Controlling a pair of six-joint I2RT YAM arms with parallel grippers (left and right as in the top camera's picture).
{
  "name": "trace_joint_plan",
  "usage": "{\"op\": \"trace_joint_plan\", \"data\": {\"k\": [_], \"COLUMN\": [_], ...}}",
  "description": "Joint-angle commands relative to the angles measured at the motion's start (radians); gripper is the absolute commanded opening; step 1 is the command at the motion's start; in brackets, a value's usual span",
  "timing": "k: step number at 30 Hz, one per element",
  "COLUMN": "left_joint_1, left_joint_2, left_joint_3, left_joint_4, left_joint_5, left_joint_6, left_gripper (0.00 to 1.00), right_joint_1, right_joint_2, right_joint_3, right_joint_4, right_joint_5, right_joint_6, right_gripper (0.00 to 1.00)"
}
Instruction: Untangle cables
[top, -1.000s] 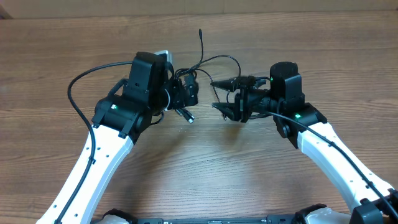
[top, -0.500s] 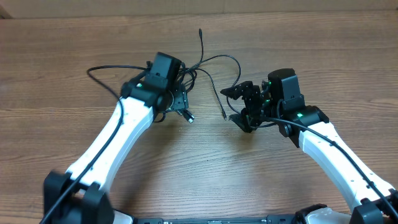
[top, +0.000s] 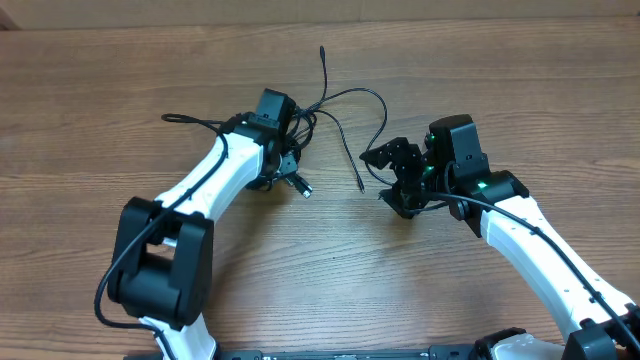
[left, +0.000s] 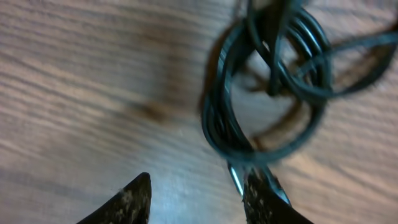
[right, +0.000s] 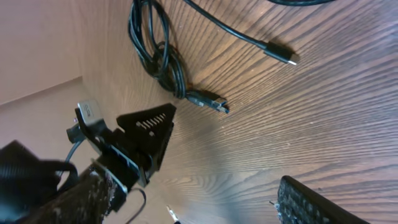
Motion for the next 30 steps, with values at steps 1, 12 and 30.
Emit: {"op": "trace_joint_plan", "data": {"k": [1, 12, 30], "left_joint_1": [0.026, 0.033, 0.034], "left_joint_2": [0.022, 0.076, 0.1], "left_joint_3": [0.002, 0.002, 0.002], "left_joint_4": [0.043, 0.159, 0.207], "left_joint_5": [-0.013, -0.01, -0.014], "left_joint_6": [-0.022, 0.033, 0.037], "left_gripper": [0.52, 0.41, 0.38], "right_joint_1": [-0.003, -0.002, -0.002], "right_joint_2": [-0.015, -0.015, -0.015], "right_joint_3": [0.014, 0.014, 0.014], "right_joint_4": [-0.008, -0.023, -0.036], "right_joint_5": [0.033, 0.042, 0.045], "right_joint_6": [-0.02, -0.02, -0.02], "right_gripper": [0.86, 0.87, 0.88]}}
